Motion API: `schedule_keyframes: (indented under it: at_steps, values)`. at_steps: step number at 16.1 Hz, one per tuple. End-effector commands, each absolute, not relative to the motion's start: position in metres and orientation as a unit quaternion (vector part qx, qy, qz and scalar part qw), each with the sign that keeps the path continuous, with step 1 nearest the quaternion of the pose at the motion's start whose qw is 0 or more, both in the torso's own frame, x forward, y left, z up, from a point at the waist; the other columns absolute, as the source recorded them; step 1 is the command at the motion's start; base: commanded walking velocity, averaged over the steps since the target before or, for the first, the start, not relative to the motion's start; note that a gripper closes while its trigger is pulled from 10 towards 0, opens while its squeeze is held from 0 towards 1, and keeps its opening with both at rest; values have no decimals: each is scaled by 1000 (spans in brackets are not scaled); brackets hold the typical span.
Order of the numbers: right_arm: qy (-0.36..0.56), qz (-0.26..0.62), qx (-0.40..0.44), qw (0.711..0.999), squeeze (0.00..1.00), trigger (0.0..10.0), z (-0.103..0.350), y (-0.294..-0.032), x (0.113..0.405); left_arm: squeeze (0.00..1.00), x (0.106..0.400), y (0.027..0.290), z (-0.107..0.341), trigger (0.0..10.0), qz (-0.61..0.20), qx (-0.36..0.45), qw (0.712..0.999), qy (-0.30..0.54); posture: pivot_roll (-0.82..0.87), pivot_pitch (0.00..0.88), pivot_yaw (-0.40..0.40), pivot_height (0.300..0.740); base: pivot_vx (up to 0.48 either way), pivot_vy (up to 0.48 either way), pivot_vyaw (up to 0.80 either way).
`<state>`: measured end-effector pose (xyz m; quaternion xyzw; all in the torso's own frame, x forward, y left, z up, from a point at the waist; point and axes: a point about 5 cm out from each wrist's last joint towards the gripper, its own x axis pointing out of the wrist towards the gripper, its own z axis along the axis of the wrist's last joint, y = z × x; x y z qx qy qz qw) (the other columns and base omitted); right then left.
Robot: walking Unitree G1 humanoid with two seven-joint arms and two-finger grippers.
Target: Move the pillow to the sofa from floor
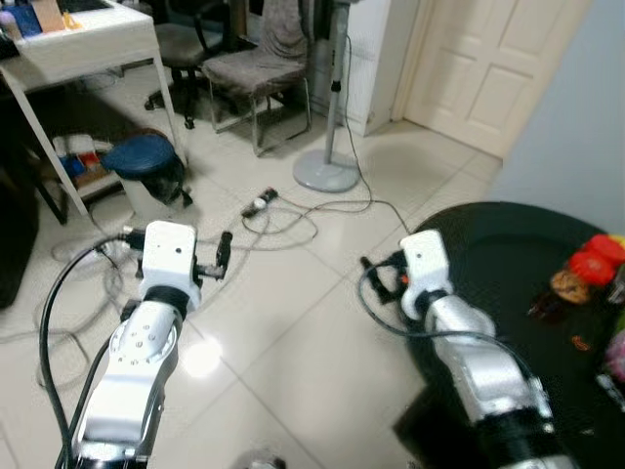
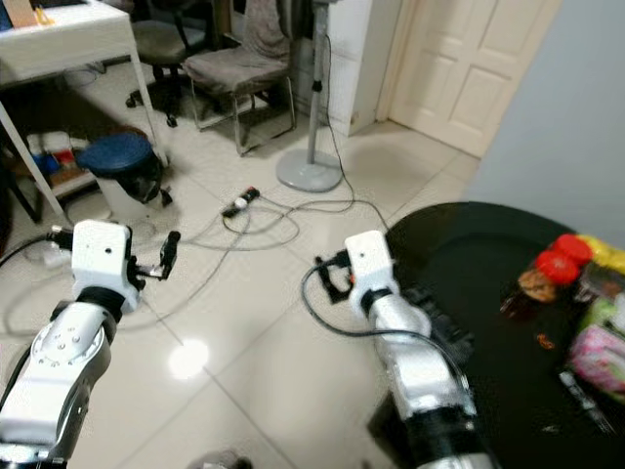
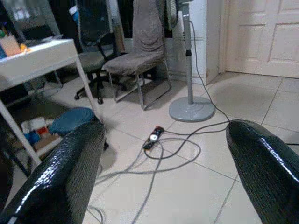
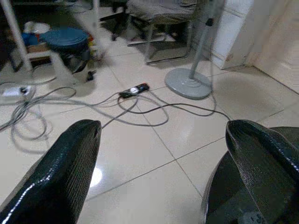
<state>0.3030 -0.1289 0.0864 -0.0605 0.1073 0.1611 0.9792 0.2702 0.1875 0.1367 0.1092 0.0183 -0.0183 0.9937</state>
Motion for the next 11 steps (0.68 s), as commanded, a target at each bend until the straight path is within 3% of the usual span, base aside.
schedule_keyframes:
  at_steps: [1,11]
  values:
    - [97,159,-61,981,0,10000,90,-128,303,0,272,186,141,10000,-25,119,992,15,145,0,-24,740,0,480,538]
    - [98,167,-47,980,0,10000,87,-126,299,0,271,185,141,10000,-40,135,990,21,145,0,-16,740,0,480,800]
